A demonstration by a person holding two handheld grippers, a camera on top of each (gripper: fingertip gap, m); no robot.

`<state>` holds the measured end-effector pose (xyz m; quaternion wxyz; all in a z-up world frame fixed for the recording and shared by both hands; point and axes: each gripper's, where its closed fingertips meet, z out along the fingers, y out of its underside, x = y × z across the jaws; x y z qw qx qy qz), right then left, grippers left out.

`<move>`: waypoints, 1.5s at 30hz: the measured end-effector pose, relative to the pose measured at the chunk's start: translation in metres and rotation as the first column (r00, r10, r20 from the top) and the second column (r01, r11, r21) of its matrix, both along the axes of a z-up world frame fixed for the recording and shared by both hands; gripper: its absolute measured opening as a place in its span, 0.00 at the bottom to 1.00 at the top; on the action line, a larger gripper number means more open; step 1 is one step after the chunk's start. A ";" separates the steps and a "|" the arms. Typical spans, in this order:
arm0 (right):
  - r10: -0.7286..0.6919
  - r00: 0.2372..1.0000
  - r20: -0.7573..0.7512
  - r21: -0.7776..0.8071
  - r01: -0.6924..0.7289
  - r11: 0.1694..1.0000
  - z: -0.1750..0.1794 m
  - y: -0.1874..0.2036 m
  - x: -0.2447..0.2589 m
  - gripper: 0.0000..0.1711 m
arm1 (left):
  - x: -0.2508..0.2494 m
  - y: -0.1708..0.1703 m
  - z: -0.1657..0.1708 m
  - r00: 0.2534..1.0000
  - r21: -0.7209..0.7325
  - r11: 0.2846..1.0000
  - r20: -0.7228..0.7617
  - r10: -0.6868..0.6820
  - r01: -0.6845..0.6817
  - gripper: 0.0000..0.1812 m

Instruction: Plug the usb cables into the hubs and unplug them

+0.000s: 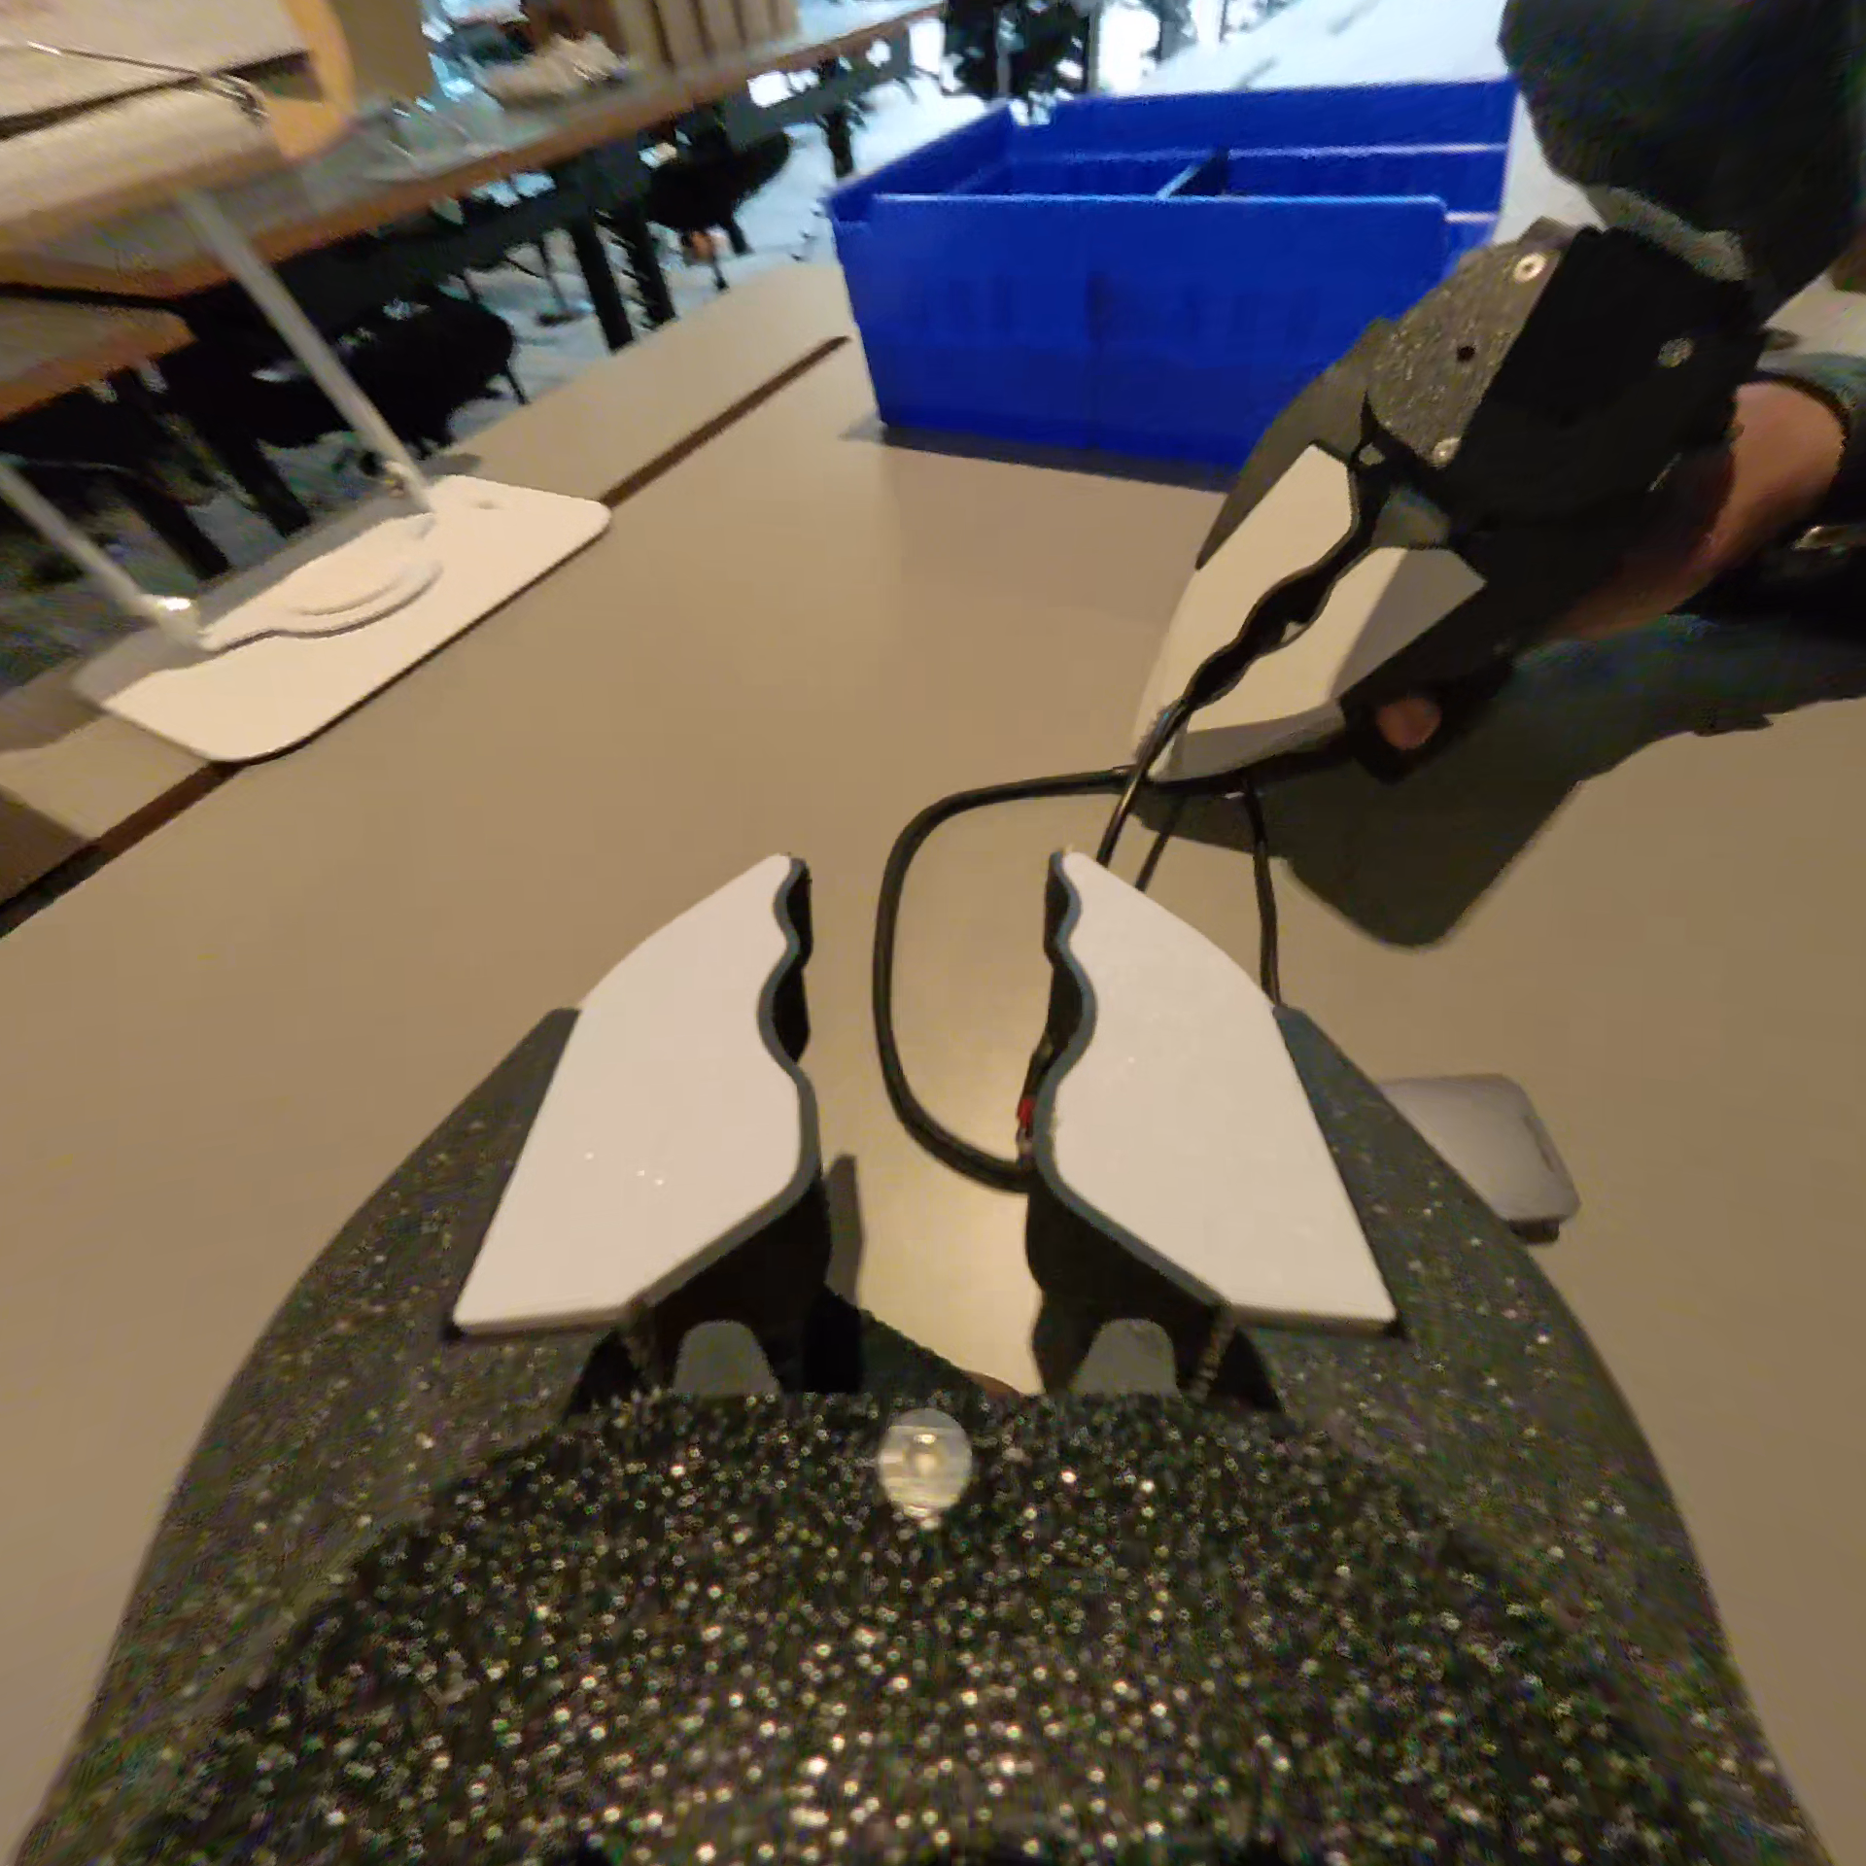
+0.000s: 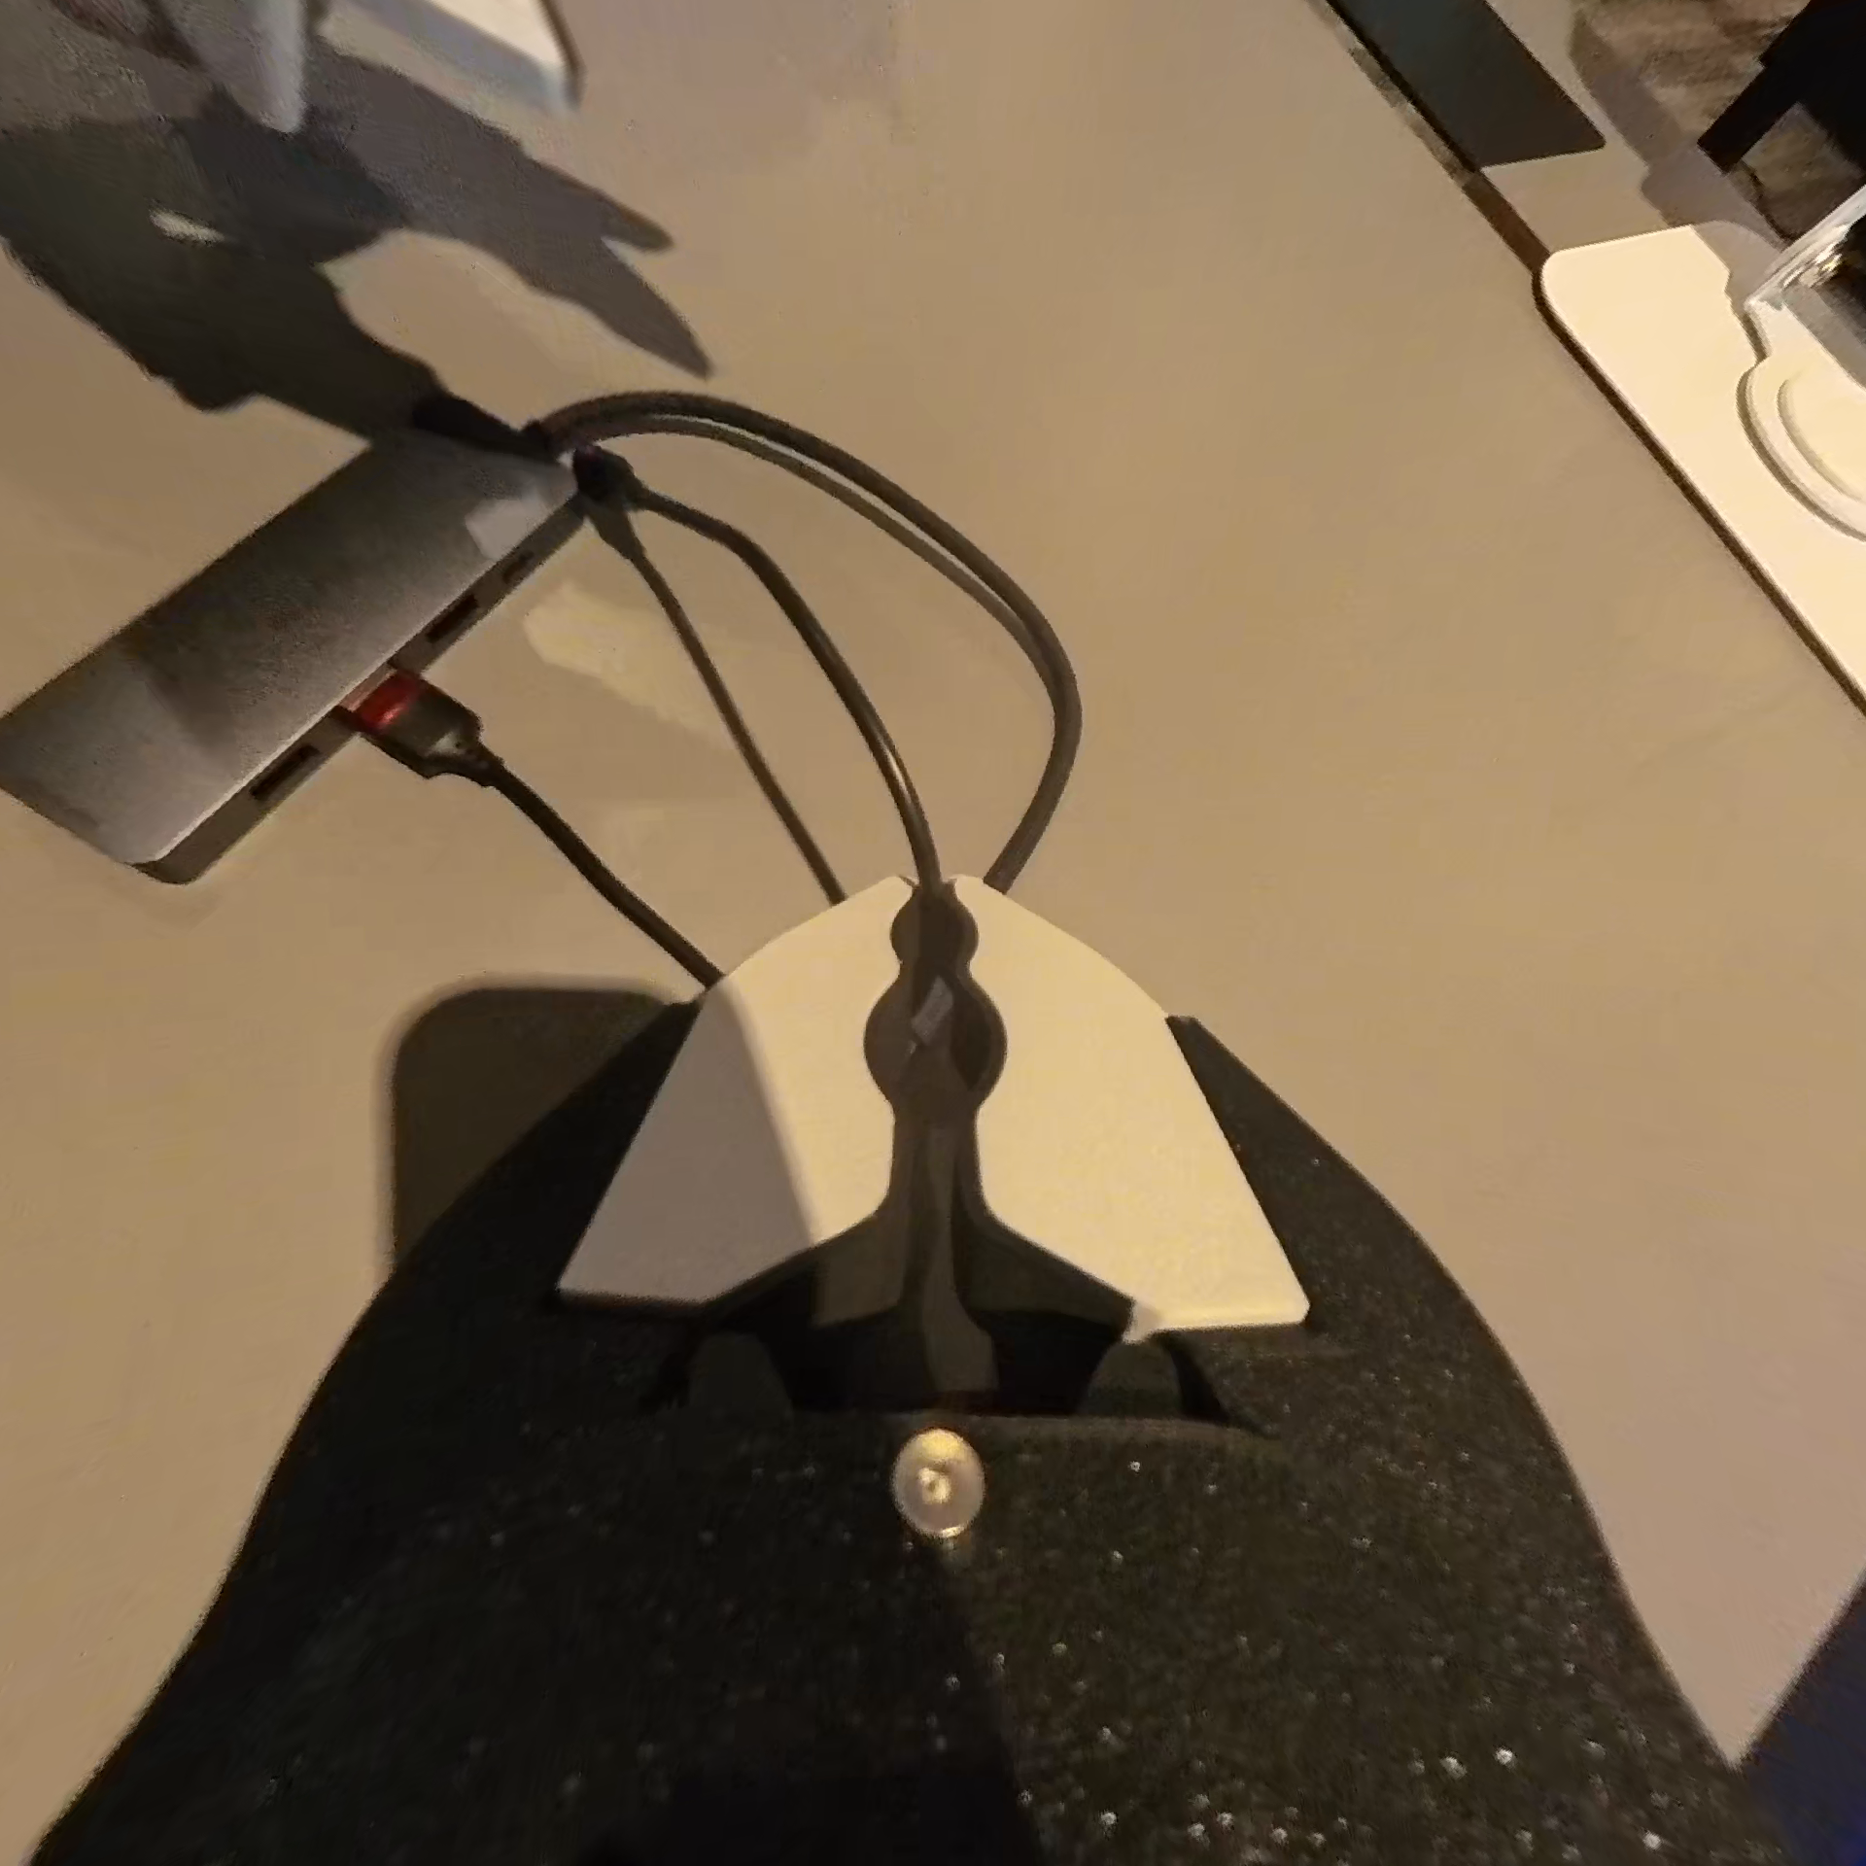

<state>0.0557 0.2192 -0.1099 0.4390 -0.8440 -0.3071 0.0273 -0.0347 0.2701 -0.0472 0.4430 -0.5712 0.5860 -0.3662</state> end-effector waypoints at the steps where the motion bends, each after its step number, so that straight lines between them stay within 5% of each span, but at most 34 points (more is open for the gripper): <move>1: -0.001 1.000 -0.004 0.002 0.001 1.000 0.001 0.000 0.000 0.01 | -0.009 0.000 0.001 0.999 0.013 0.999 0.017 0.029 -0.029 0.25; 12: -0.001 1.000 -0.016 0.049 0.002 0.999 0.007 0.000 0.001 0.01 | -0.049 -0.025 -0.031 0.980 0.115 0.980 -0.098 0.176 -0.164 0.24; 17: -0.010 1.000 0.013 0.151 0.008 0.989 0.022 0.002 0.004 0.00 | -0.050 -0.019 -0.040 0.949 -0.078 0.956 -0.168 0.266 -0.282 0.23; 21: -0.036 0.999 0.003 0.200 0.034 0.979 0.033 0.004 0.009 0.00 | -0.049 -0.023 -0.048 0.929 -0.375 0.852 -0.203 0.309 -0.365 0.23; 27: -0.047 0.999 0.011 0.280 0.042 0.959 0.057 0.007 0.012 0.00 | -0.031 -0.049 -0.026 0.957 -0.774 0.606 0.003 0.290 -0.181 0.23; 35: -0.013 0.998 0.067 0.418 -0.016 0.908 0.123 0.014 0.004 0.00 | -0.017 -0.071 -0.010 0.928 -0.937 0.348 0.158 0.337 0.032 0.25; 41: 0.002 0.990 0.140 0.499 -0.072 0.864 0.174 0.012 -0.012 0.00 | -0.002 -0.085 0.000 0.904 -0.947 0.280 0.254 0.345 0.159 0.25; 45: -0.005 0.992 0.130 0.547 -0.068 0.834 0.207 0.008 -0.020 0.00 | 0.009 -0.089 0.013 0.856 -0.919 0.309 0.356 0.374 0.247 0.23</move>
